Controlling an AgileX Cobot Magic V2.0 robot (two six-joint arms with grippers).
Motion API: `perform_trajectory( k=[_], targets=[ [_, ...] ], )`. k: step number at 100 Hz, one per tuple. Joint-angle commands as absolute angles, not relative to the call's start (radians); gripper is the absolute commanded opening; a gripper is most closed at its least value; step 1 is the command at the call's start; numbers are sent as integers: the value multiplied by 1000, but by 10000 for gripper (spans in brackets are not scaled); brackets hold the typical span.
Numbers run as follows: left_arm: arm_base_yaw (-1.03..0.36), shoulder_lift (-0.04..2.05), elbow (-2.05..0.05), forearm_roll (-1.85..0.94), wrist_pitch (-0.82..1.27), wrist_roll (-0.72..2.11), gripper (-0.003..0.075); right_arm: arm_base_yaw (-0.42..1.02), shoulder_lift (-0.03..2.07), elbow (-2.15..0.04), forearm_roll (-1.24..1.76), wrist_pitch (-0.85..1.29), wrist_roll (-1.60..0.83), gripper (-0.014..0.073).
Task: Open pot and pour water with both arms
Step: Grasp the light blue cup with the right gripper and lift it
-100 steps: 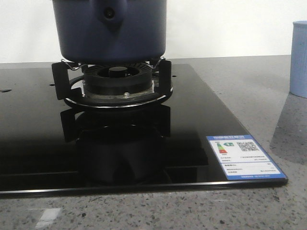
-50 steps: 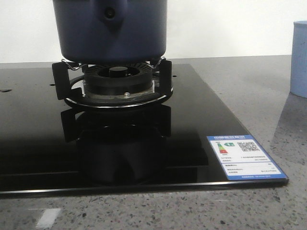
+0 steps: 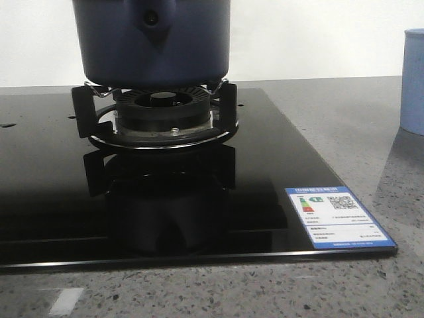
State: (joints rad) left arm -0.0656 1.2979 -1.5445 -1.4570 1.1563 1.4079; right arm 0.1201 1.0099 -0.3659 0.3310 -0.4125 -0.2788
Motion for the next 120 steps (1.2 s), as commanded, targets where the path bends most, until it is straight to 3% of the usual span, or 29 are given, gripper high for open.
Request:
perform_trajectory(
  k=[1,36,83,92,107,120],
  targets=[
    [-65,1266,-1578,-1564,1137,1396,244,113,1046,-390,333,-527,-278,654],
    [-65,1266,-1578,-1564,1137,1396,244,113,1154,-399,333,-676,-278,654],
    [-65,1266,-1578,-1564,1140,1396,244,113,1318,-533,333,-672,-264,652],
    [-65,1266,-1578,-1564,1140,1396,244,113,1333,-534,333,-669,-239,598],
    [-65,1266,-1578,-1564,1134,1369,244,113,1338,-534,333,-651,-224,405],
    [-65,1261,-1578,-1564,1130,1368,244,113,1336,-534,333,-651,-224,294]
  ],
)
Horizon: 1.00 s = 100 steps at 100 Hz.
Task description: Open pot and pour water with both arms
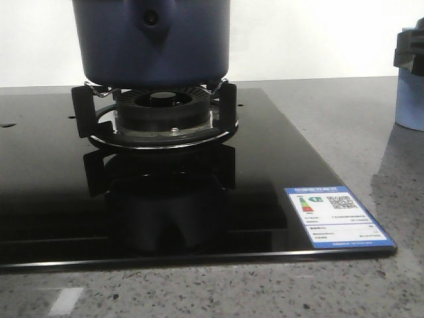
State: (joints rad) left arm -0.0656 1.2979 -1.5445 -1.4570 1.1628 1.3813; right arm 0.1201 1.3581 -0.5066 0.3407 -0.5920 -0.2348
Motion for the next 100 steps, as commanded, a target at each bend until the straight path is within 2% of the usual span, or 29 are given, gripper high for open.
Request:
perform_trajectory(
  k=[1,14,27,47,75,100],
  targets=[
    [-65,1261,-1578,-1564,1130,1368,244,113,1333,-534,333,-651,-224,286],
    [-65,1239,-1578,-1558,1116,1344,244,138,1265,-536,312,-653,-224,265],
    [-65,1217,-1578,-1553,1097,1344,244,187,1174,-592,155,-634,-224,266],
    [-65,1194,-1578,-1552,1083,1344,244,286,1139,-808,8,-370,-224,267],
    [-65,1170,-1578,-1552,1078,1342,244,440,1215,-1133,-169,-55,-224,267],
    [-65,1151,-1578,-1552,1046,1331,244,566,1344,-1329,-374,105,-224,267]
  ],
)
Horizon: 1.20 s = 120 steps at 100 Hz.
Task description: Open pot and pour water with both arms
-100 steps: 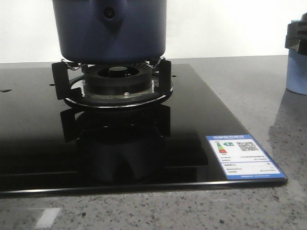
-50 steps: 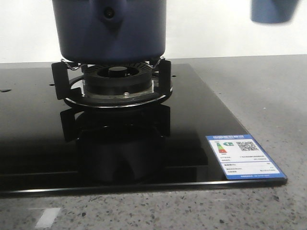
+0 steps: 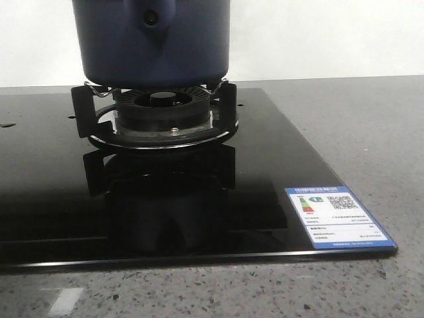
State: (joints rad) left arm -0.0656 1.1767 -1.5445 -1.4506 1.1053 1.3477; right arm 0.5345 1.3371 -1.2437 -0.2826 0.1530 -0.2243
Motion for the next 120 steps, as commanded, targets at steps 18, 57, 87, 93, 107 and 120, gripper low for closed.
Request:
perform_trajectory(
  k=[18,57,87,93,107,120],
  targets=[
    [-65,1140,-1578,-1552,1042,1325,244,632,1439,-1407,-610,137,-224,267],
    [-65,1129,-1578,-1549,1043,1318,244,640,1550,-1414,-1009,120,-224,267],
    [-65,1128,-1578,-1547,1053,1317,244,640,1569,-1414,-1380,118,-224,267],
    [-65,1128,-1578,-1547,1055,1317,244,640,1569,-1414,-1427,126,-224,267],
    [-65,1128,-1578,-1547,1059,1317,244,640,1569,-1414,-1488,130,-224,267],
    [-65,1128,-1578,-1547,1061,1317,244,640,1569,-1414,-1610,130,-224,267]
  ],
)
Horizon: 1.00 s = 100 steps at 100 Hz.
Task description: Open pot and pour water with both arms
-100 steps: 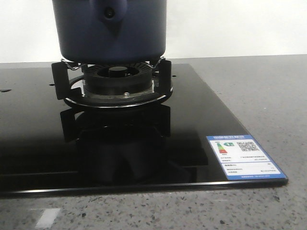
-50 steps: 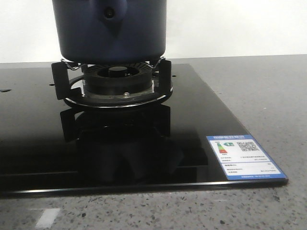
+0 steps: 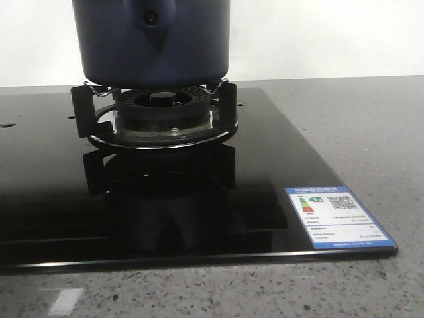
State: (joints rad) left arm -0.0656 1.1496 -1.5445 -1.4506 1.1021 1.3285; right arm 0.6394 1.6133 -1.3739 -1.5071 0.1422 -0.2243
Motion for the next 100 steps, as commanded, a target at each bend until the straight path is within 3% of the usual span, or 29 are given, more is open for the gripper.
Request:
perform_trajectory(
  k=[1,24,64,85,100],
  targets=[
    [-65,1128,-1578,-1547,1061,1317,244,640,1569,-1414,-1618,130,-224,267],
    [-65,1128,-1578,-1547,1061,1317,244,640,1569,-1435,-1843,134,-227,267],
    [-65,1128,-1578,-1545,1068,1317,244,634,1569,-1522,-1836,137,-227,267],
    [-65,1128,-1578,-1535,1069,1317,244,634,1570,-1520,-1425,159,96,267],
    [-65,1128,-1578,-1498,1069,1292,244,646,1544,-1520,-1240,375,152,267]
  ],
)
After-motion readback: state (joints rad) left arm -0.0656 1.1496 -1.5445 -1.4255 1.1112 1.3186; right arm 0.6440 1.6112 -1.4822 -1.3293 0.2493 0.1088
